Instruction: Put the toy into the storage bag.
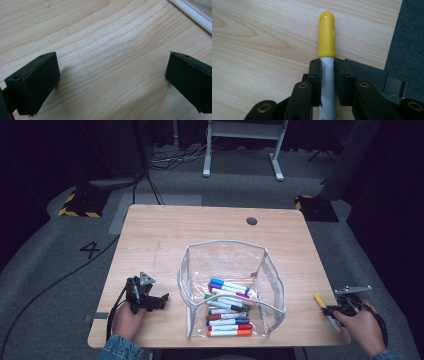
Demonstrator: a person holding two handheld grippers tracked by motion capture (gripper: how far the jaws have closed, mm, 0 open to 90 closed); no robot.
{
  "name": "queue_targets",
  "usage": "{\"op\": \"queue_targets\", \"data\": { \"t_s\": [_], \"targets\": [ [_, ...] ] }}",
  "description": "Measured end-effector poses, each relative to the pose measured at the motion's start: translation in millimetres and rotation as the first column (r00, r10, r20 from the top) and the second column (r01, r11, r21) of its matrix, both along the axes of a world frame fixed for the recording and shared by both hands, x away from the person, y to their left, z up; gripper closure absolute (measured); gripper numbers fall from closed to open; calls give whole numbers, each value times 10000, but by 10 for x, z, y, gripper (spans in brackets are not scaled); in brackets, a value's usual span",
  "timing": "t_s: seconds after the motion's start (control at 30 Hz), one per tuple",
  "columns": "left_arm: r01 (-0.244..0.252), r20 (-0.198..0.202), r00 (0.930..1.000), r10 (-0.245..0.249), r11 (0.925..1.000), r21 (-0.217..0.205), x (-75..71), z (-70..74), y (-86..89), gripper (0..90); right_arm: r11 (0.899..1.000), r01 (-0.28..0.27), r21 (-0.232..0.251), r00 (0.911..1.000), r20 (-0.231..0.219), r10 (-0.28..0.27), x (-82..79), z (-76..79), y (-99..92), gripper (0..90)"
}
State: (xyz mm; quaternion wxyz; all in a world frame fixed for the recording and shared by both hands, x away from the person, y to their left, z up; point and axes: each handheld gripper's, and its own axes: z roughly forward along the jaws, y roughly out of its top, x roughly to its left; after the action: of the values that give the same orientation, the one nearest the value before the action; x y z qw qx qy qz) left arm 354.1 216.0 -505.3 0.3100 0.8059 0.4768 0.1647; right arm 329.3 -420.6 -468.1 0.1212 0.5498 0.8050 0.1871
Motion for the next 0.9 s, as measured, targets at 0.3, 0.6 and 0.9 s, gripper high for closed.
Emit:
{"op": "queue_targets", "data": {
  "t_s": [0.3, 0.6, 0.9],
  "targets": [
    [9, -2, 10000, -9, 10000, 13, 0, 1, 1, 0, 9958, -345, 848, 9992, 213, 328, 45, 188, 84, 771],
    [-26, -15, 10000, 26, 10000, -1, -7, 1, -1, 0, 9712, -1416, 1918, 9848, 1275, 1184, 51, 750, 281, 771],
    [-1, -42, 10000, 1, 10000, 6, -13, 1, 1, 0, 9271, -3050, 2180, 9398, 2265, 2559, 64, 1387, 610, 771]
  ]
}}
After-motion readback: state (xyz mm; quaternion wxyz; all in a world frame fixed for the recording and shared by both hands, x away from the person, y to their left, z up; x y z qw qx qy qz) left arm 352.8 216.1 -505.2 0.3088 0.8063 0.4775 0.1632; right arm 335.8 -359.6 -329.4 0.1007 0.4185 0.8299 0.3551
